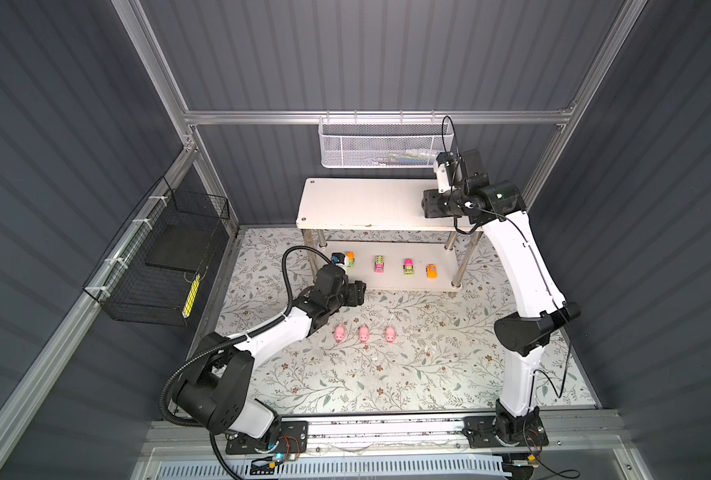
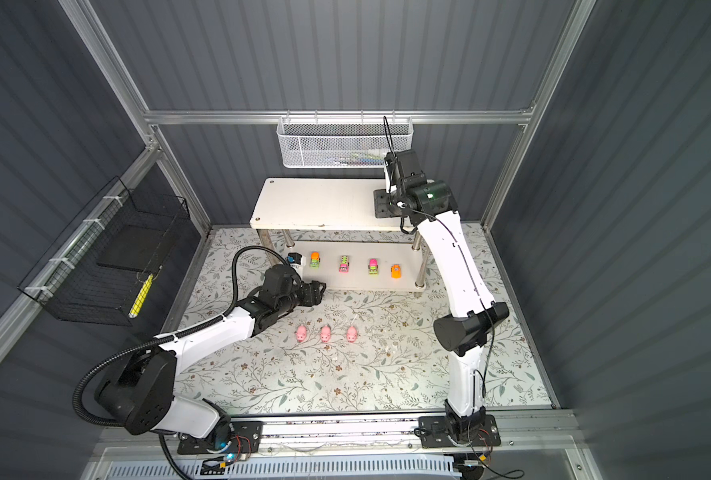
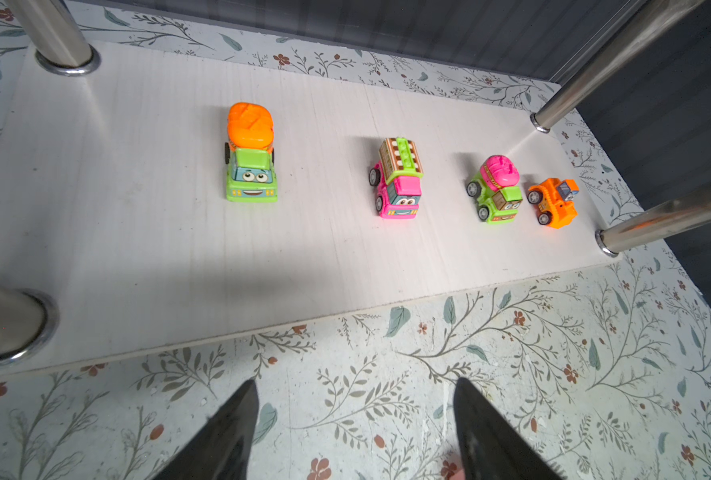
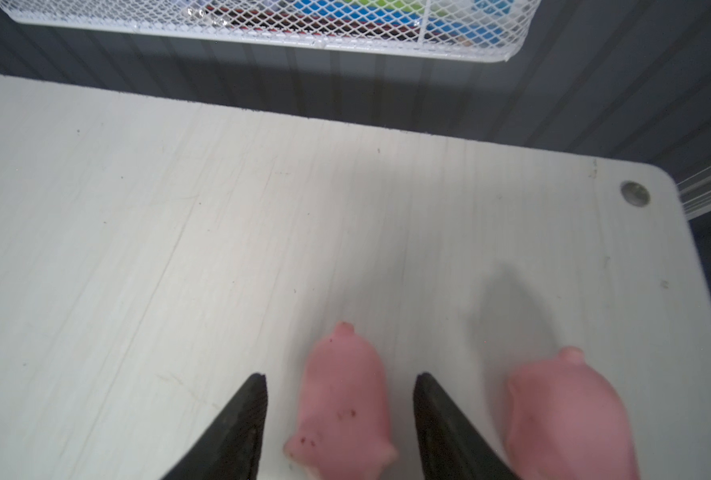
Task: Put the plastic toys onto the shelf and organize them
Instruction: 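Lower the held pig beside the first pig on the top shelf, then open the right gripper and withdraw it down toward the remaining pink pigs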
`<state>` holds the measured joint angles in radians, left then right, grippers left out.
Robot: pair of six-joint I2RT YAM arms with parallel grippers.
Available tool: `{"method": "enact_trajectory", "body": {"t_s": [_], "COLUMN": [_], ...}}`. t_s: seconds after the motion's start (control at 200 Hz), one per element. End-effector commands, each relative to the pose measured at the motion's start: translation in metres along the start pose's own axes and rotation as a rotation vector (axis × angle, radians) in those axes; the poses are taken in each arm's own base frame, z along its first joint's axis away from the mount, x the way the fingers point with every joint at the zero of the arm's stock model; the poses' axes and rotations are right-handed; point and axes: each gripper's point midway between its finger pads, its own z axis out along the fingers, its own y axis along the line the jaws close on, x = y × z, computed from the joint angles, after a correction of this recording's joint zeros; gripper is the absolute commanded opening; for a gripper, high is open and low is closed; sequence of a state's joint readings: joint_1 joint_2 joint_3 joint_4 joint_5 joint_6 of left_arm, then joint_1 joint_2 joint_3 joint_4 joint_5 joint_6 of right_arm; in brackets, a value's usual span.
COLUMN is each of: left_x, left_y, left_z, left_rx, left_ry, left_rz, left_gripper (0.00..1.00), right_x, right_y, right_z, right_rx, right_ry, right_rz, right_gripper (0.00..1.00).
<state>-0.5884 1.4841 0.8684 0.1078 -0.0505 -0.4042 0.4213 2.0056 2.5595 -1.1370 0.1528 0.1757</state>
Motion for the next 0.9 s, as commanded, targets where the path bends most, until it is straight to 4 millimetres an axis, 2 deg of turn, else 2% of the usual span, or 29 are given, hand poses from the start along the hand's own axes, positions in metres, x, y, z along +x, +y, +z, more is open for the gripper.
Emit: {"method": "enact_trajectory", "body": {"t_s": [0.0,0.2,0.415,0.515,0.635,0.765,0.895], "left_x": [0.009,0.009,0.007,0.007,0.009,0.009,0.008], "left_y": [0.001,0.002,0.001,0.001,0.002,0.002,0.005], "left_z": [0.002,0.003,0.003,0.003,0.006,0.007,0.005], "left_rx": [0.003,-0.001,0.001,0.001,-0.001,-0.006,-0.021], "left_ry": [0.021,0.022,0.022,0.019,0.024,0.028,0.021], "left_rz": [0.009,0.010,0.009,0.007,0.004,0.003,-0.002], "left_gripper": [0.74,0.74,0.74,0.74,0.74,0.75,0.75], "right_x": [-0.021,-0.034,-0.035,-0.034,-0.021,0.006,0.045], "right_y": [-0.001,-0.004,-0.001,0.001,0.003,0.006,0.003], "right_z": [-0.023,-0.052,-0.088,-0.112,-0.137,-0.157,-0.161], "right_rx": [-0.020,-0.027,-0.052,-0.064,-0.080,-0.104,-0.106], "right_ry": [-0.087,-0.158,-0.226,-0.287,-0.349,-0.405,-0.425], "right_rz": [0.012,0.018,0.009,0.006,-0.007,-0.016,-0.036], "right_gripper": [0.64,0.68,0.70,0.71,0.72,0.72,0.73]}}
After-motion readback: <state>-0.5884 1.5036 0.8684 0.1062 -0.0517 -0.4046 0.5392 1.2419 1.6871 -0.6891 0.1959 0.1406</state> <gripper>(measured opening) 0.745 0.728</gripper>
